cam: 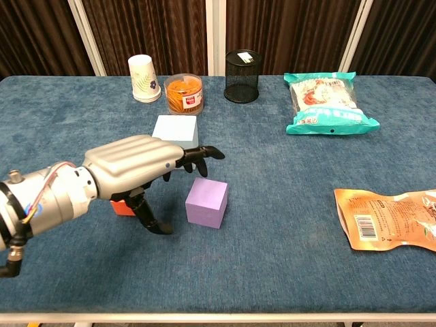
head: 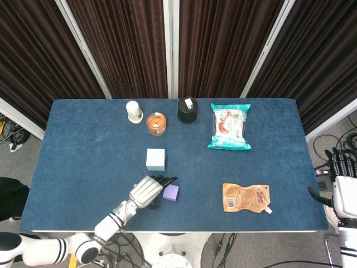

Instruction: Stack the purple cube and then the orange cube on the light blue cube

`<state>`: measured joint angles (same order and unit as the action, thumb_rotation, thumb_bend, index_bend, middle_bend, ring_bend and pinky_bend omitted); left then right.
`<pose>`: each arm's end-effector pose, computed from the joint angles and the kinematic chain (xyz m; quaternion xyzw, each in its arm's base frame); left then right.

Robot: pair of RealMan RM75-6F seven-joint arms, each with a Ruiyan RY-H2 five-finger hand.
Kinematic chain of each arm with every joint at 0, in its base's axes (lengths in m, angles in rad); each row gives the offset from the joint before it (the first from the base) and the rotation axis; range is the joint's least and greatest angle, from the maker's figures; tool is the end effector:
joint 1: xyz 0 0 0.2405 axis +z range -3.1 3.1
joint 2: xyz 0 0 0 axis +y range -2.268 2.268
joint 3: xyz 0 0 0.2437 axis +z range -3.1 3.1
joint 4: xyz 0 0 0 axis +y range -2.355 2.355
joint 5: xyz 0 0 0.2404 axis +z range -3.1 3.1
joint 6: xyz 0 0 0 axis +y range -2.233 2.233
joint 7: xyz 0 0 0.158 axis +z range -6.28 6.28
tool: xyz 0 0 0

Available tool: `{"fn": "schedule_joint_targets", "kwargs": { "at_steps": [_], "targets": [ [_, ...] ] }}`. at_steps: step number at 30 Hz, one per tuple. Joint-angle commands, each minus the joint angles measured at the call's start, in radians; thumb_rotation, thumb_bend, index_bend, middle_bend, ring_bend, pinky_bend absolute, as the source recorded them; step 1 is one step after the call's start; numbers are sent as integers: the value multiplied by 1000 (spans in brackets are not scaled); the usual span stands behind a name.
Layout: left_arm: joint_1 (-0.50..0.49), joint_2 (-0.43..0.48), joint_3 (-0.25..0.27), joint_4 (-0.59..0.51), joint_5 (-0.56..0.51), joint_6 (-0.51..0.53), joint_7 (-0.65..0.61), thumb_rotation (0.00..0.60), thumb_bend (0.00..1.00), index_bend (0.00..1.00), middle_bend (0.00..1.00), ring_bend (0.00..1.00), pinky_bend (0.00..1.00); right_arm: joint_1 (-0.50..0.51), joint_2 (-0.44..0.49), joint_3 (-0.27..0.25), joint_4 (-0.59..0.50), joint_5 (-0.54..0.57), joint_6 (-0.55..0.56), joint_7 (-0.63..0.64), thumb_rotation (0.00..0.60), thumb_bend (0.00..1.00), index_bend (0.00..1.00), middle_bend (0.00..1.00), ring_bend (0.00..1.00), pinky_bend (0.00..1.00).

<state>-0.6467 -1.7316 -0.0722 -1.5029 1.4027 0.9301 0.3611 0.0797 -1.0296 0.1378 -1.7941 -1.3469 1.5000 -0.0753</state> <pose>-0.0958 0.2585 -0.1241 -0.8121 -0.3396 -0.3825 0.2806 -0.2928 -0.2110 0.1582 0.5299 -0.4006 0.3983 0.6325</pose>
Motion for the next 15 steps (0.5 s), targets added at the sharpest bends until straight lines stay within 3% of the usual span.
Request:
{"fn": "schedule_joint_targets", "kwargs": {
  "at_steps": [1,9,15],
  "targets": [
    [-15,-10,-8,3,-11,-11,10,600,161,157,366,289,421,-4,4,0,1,-6,4,9,600,98,0,0,0,0],
    [-42,-38,-24,21,-29,-14,30,600,225,204,405,315,445,-7,7,-3,2,-22,4,25,600,98,0,0,0,0],
    [-52,-65,-28,55,-19,8,22,600,258,300,527,379,511,-7,9,-1,3,-17,-1,29,600,98,0,0,0,0]
  ]
}}
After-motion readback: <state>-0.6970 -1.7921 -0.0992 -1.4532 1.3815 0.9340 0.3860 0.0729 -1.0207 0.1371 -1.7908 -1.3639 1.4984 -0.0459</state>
